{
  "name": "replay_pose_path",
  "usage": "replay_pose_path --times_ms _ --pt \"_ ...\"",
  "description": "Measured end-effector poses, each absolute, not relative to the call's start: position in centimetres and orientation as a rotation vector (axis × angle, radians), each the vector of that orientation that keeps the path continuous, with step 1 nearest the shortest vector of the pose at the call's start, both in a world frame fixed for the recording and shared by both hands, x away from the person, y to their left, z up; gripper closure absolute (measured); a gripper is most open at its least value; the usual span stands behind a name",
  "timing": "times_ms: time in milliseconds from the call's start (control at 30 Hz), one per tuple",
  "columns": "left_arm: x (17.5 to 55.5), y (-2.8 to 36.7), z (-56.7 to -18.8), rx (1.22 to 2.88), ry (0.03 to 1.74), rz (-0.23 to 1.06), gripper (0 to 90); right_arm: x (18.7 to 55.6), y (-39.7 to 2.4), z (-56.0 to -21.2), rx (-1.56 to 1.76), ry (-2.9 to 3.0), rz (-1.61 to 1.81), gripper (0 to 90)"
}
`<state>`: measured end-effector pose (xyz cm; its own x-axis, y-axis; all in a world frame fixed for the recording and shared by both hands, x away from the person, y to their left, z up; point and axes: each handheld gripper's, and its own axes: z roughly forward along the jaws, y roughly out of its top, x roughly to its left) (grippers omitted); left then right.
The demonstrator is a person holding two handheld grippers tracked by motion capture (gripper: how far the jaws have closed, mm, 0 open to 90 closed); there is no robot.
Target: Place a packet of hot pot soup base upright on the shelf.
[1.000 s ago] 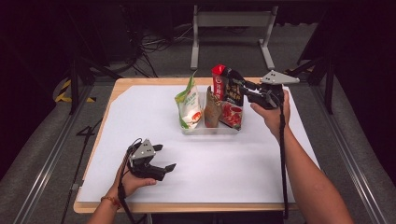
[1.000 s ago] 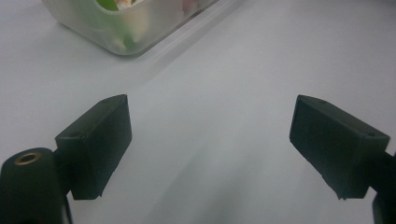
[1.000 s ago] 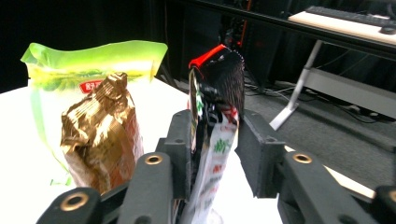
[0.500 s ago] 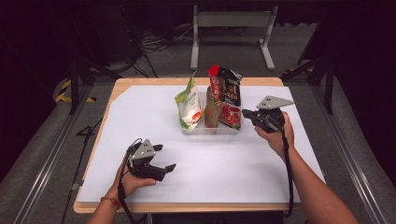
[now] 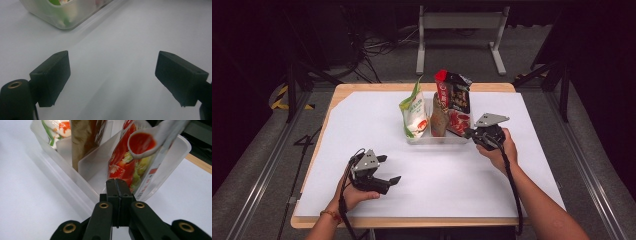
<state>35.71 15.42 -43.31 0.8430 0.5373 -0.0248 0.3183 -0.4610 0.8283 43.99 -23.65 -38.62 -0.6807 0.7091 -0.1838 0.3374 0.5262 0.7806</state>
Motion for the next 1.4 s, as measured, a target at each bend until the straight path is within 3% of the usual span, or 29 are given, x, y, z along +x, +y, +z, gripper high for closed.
replay_pose_path --times_ms 233,1200,1400 --pt "35.7 15.6 -43.4 2.087 0.629 0.297 13.7 43.5 -24.2 -37.6 0.844 2.245 1.032 90.0" --pt "35.6 15.5 -43.3 2.095 0.617 0.297 13.8 45.0 -24.2 -40.4 0.945 2.272 1.062 90.0" --pt "35.7 15.5 -43.4 2.096 0.619 0.296 13.8 44.6 -24.5 -39.5 0.931 2.250 1.103 90.0"
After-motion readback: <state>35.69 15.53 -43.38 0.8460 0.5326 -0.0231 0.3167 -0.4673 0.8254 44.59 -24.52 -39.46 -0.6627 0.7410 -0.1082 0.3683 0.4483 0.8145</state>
